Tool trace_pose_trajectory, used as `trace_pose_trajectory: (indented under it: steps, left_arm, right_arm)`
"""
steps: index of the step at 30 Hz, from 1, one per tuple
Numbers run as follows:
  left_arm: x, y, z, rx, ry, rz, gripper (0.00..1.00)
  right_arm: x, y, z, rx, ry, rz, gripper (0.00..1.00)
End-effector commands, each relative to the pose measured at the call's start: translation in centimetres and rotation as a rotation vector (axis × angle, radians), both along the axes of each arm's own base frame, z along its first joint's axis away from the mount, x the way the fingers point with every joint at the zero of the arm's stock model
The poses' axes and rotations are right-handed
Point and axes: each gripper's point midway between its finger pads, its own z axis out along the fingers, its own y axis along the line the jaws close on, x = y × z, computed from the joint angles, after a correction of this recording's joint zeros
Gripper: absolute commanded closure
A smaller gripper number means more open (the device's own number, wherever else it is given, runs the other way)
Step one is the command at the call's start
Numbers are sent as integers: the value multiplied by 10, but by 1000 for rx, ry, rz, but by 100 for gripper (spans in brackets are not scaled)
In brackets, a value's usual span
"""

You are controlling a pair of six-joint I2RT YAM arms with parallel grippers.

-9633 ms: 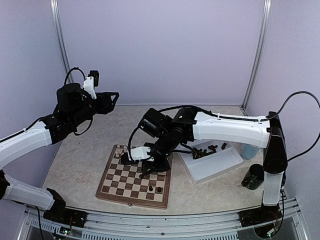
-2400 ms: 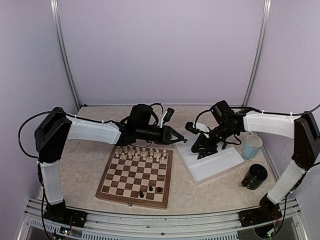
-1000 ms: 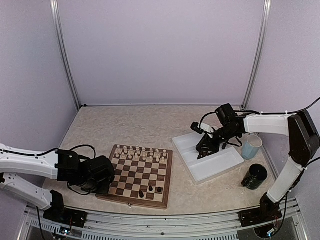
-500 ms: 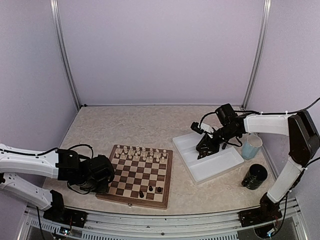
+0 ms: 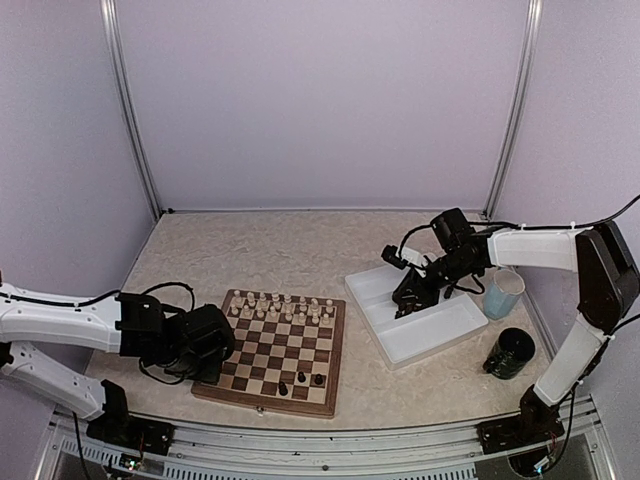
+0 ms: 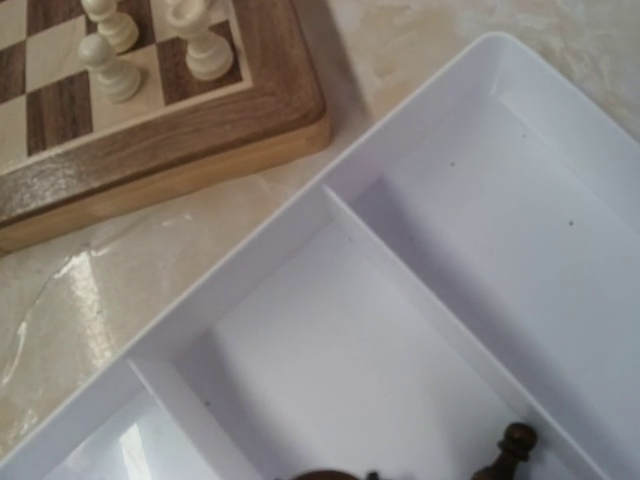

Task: Set up the chess pieces on the board
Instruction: Place the rook at h8, then pick up the pawn from the storage box.

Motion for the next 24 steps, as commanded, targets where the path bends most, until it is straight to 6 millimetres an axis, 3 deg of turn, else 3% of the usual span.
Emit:
trace_pose_trajectory:
  steps: [1,5,9,12,18,24]
  left_arm:
    - [22,-28,33,-52,-89,-46,60]
    - [51,-65,73,-124,-191,-113,58]
    - [80,-102,95,-172,-270,-202,57]
    - [97,-131,98,-211,-297,-265,57]
    - [122,-186,98,-408,-300,-360,57]
    - [141,-207,94,-434,-320,-403,57]
  right_arm:
    - [-4,-1,3,17,-1,16,91]
    - [-3,-5,-11,-31,19,14,90]
    - [0,-12,-36,-112,90,-7,90]
    - [3,-13,-39,-132,97,-11,90]
    - [3,-14,-21,-136,77,1,89]
    - [-26,-27,-17,-189,101,74,88]
